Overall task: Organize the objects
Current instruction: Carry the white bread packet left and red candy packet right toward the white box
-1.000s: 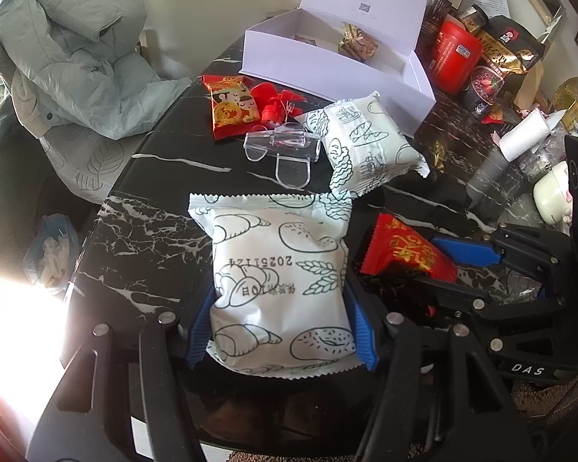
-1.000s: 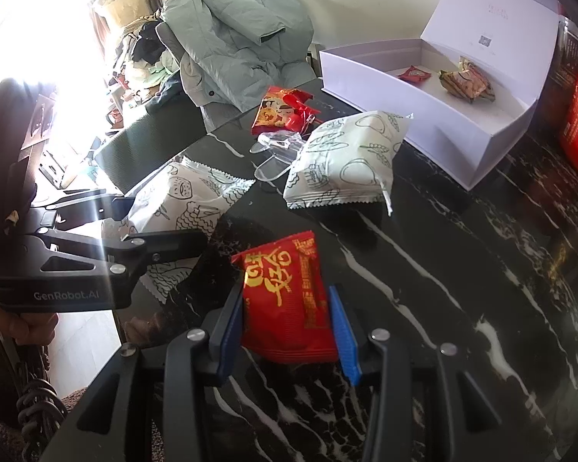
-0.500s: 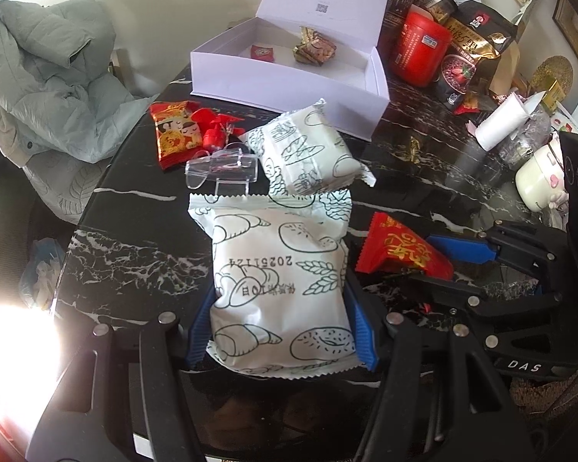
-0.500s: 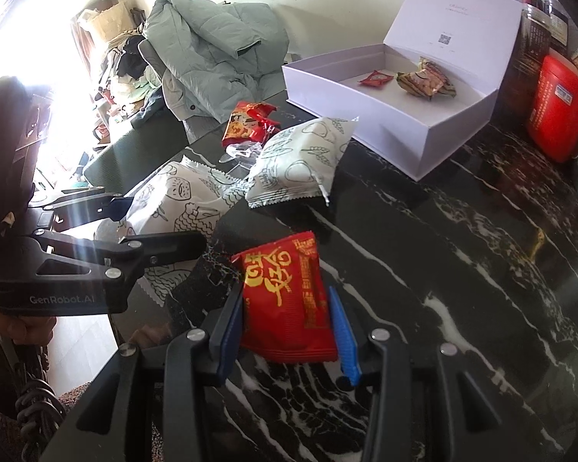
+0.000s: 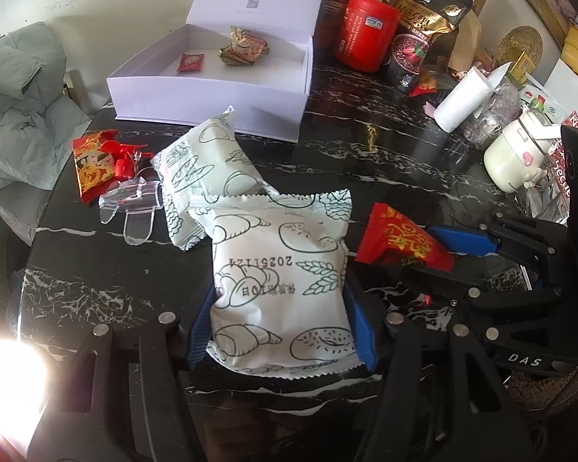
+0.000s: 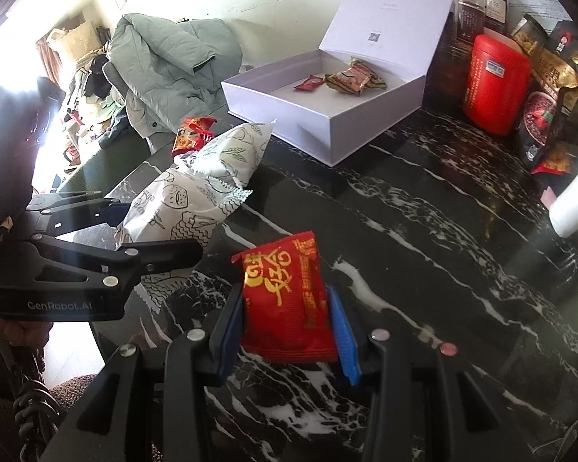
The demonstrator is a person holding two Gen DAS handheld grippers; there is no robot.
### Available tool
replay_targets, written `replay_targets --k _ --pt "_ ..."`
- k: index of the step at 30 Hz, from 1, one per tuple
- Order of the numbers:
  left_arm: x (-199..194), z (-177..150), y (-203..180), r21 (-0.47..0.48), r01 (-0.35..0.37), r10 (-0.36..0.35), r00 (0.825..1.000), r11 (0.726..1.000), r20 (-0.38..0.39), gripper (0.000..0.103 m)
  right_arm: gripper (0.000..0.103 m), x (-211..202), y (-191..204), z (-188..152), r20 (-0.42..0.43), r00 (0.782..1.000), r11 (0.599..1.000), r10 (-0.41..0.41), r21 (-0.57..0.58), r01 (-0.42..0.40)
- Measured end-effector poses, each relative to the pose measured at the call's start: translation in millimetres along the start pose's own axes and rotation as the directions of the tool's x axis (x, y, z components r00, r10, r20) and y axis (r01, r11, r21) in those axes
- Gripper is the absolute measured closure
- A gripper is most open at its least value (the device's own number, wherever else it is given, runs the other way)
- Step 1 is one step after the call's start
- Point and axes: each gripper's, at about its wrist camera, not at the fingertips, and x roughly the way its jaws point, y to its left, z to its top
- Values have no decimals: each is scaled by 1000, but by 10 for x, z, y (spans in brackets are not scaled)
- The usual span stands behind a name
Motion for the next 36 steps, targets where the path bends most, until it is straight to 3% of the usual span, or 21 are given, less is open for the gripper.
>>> replay_targets --k 15,36 --pt "-11 276 -217 84 32 -33 999 996 12 45 60 -219 -155 111 47 998 999 -43 11 42" --pt "72 835 -61 84 16 -19 999 996 40 45 60 -102 -262 754 85 996 998 -39 -47 43"
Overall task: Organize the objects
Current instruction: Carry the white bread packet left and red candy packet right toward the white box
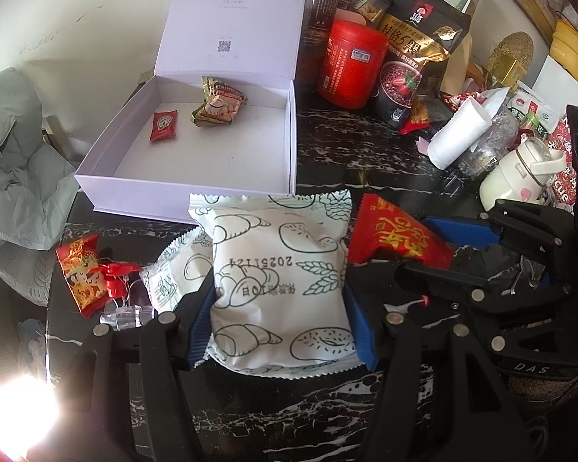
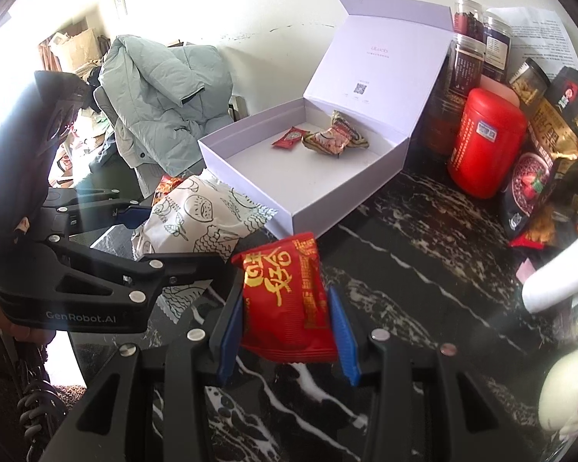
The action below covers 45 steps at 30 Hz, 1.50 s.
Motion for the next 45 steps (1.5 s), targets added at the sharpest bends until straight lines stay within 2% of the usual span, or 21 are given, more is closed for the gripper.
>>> replay_targets --k 9,36,45 --pt "102 269 119 3 2 -2 1000 1000 8 45 60 141 -112 257 15 1000 1000 -6 -16 6" --pt "483 981 689 -25 -79 80 996 997 31 45 60 736 -327 1123 60 998 996 34 -84 -29" --pt "631 1224 851 -46 -104 106 993 994 54 45 60 917 -460 1417 78 997 997 14 -79 -8"
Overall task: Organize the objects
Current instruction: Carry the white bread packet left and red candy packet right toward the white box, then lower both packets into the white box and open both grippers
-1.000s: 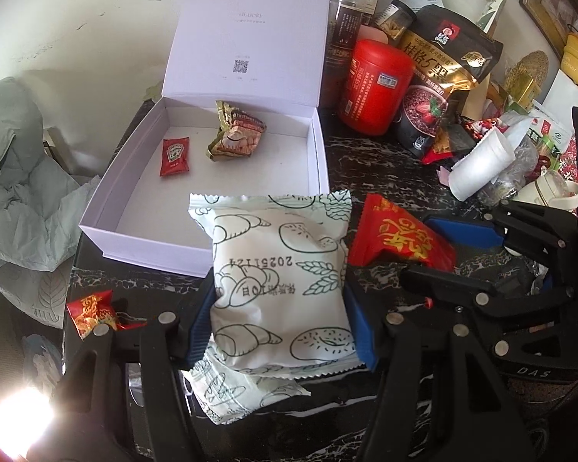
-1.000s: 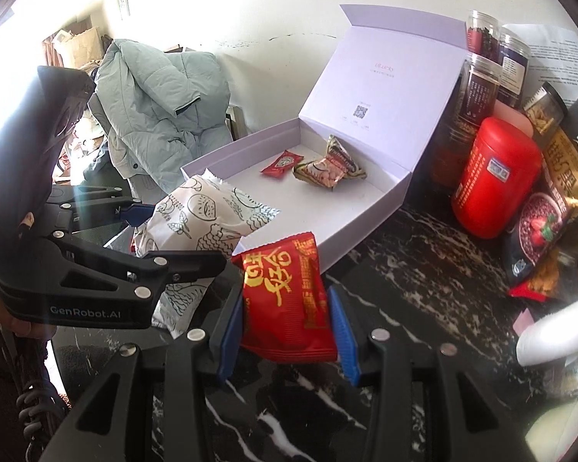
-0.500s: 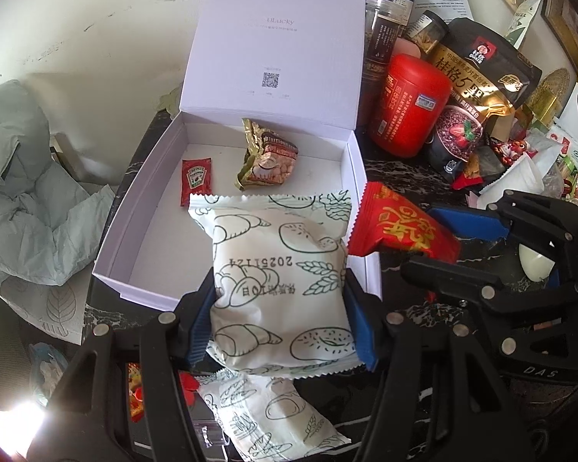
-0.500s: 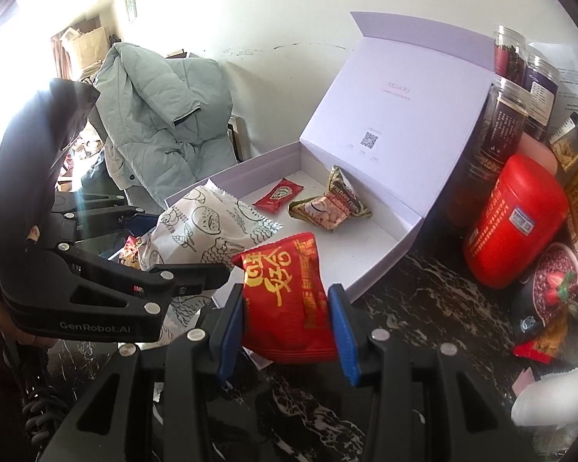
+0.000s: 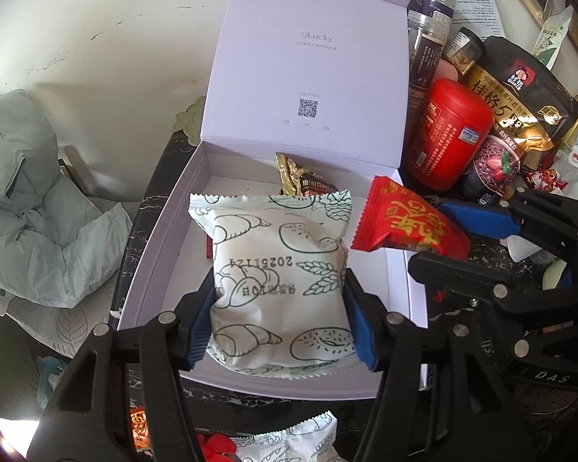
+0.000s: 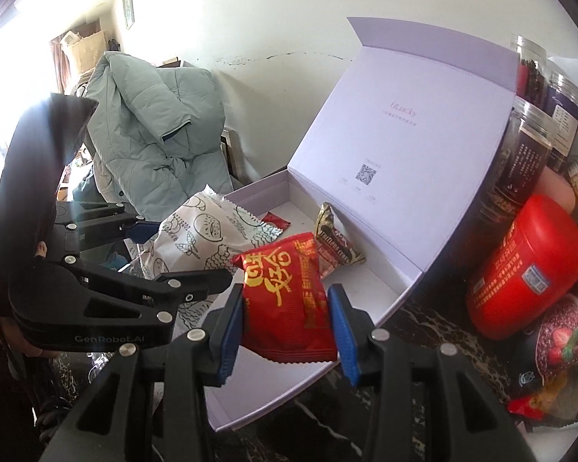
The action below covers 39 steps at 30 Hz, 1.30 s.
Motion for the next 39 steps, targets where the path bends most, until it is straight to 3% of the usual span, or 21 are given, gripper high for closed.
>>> replay_targets --k 9,19,27,33,39 --pt "160 177 127 -24 3 -3 1000 1000 16 45 60 178 -139 191 2 1000 1000 5 20 -5" --pt "328 470 256 -17 -54 54 998 998 32 45 60 419 -357 389 24 1000 997 -3 71 1" --pt "636 424 285 -13 -88 87 996 996 -18 45 60 788 -557 268 -37 999 990 -3 142 8" --pt "756 386 258 -8 -74 74 997 997 -37 45 60 824 -582 212 -3 1000 986 9 166 -8" --pt "826 368 308 -10 -105 105 993 994 -48 45 59 912 -549 186 -17 999 985 42 167 -39"
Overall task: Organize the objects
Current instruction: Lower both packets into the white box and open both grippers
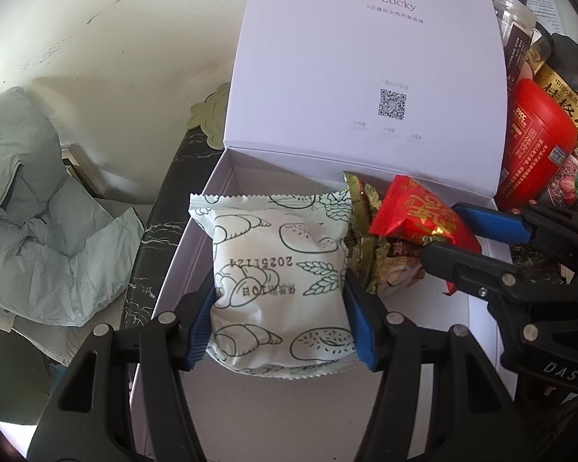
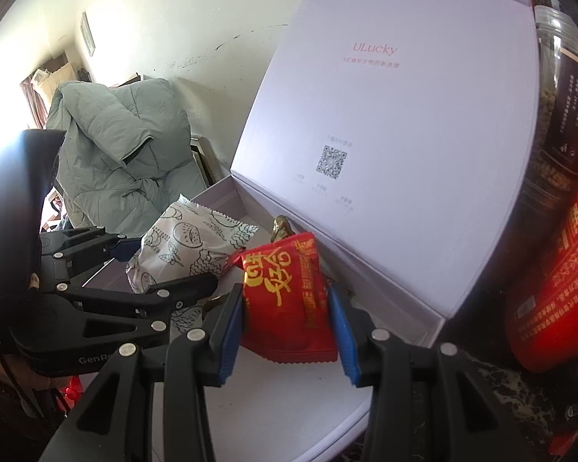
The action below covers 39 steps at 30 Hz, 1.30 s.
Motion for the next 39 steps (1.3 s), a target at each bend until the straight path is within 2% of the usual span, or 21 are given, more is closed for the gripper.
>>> replay_targets --k 9,21,28,33,39 --pt "137 -33 44 -28 21 -22 999 999 -50 45 59 33 -38 -6 -5 1000 1000 15 12 -14" --pt "145 -32 38 -22 16 -17 998 1000 -56 44 59 29 -40 0 -8 1000 1000 -1 8 1" --pt "85 -37 2 -12 -14 14 999 1000 -45 41 54 -22 -19 -1 -8 999 999 -39 -7 39" --pt "4 -25 -15 -12 -43 42 999 999 -32 36 45 -80 12 -18 -5 998 998 -56 -4 56" --pt "-140 -6 1 -14 -54 54 998 998 -21 36 44 -134 8 -39 -4 998 998 -64 16 64"
